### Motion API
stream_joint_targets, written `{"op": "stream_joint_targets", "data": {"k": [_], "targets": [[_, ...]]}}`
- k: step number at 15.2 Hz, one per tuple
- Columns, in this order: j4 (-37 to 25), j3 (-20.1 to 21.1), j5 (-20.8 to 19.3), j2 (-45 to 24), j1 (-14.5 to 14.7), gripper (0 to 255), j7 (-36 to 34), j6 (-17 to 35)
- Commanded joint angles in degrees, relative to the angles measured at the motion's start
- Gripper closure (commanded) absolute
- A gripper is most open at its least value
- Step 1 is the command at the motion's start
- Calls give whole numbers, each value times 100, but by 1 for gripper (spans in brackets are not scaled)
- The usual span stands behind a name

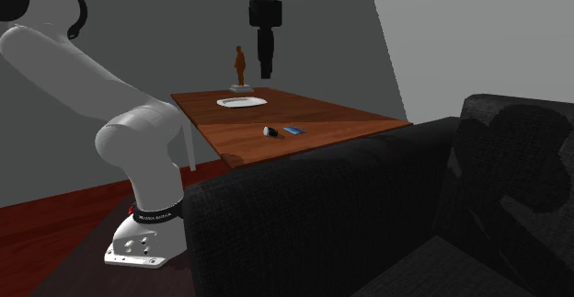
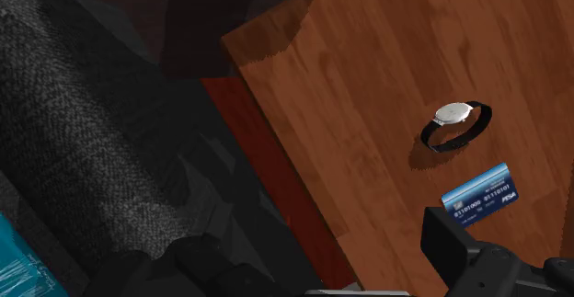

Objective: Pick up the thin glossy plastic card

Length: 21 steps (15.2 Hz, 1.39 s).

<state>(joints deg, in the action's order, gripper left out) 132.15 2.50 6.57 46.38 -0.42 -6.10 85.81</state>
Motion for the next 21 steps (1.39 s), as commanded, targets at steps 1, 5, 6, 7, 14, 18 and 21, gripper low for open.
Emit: {"op": "stream_joint_targets", "data": {"k": [1,5,6,7,14,18,21], "targets": [[0,0,0,0,0,0,0,0],[194,447,608,-304,-118,0,-1119,135],[230,555,765,-397,-141,0,-1394,186],[262,664,924,-497,-166,0,-1664,245],[351,1376,2020,-1378,-283,0,-3468,863],[300,1742,2608,-2018,-326,0,-4402,1370],[213,1991,3018,-2558,-346,0,-5050,1812]]}}
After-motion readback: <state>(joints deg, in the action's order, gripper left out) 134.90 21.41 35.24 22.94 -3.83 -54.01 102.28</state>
